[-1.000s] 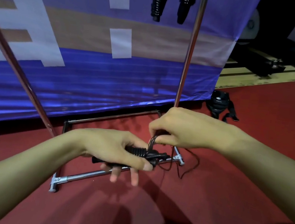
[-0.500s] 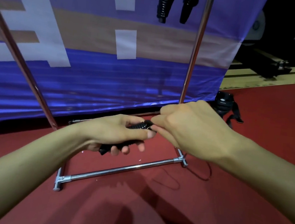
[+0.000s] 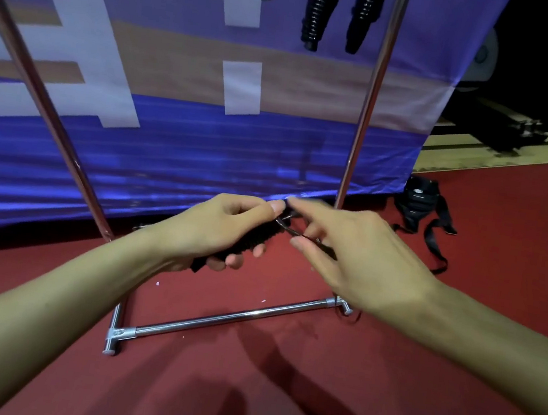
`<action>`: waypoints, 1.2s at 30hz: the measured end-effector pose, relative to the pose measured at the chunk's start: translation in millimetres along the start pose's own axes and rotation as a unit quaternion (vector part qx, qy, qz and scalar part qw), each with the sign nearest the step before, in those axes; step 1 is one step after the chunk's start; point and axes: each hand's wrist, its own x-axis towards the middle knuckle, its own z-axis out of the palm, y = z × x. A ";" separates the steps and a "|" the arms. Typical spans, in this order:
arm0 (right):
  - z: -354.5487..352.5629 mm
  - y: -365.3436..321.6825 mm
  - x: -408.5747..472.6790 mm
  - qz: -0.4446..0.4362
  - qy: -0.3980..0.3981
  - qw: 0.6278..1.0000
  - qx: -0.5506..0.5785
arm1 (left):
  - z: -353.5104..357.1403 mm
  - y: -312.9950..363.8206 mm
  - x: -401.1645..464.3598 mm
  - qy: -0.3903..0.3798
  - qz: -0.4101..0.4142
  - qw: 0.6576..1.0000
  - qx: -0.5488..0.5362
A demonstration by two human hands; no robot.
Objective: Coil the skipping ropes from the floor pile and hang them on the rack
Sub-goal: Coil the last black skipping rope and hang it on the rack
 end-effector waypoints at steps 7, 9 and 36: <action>-8.4 -9.6 5.6 0.221 -0.173 0.862 0.421 | 7.4 0.8 -6.8 -0.046 0.039 0.998 0.036; -2.2 -3.6 7.0 0.148 -0.157 0.907 0.363 | 9.2 0.9 -7.0 -0.048 0.034 0.998 0.033; 2.3 14.2 -0.4 0.091 -0.194 0.844 0.491 | 11.7 3.0 -19.9 0.174 0.274 0.946 -0.014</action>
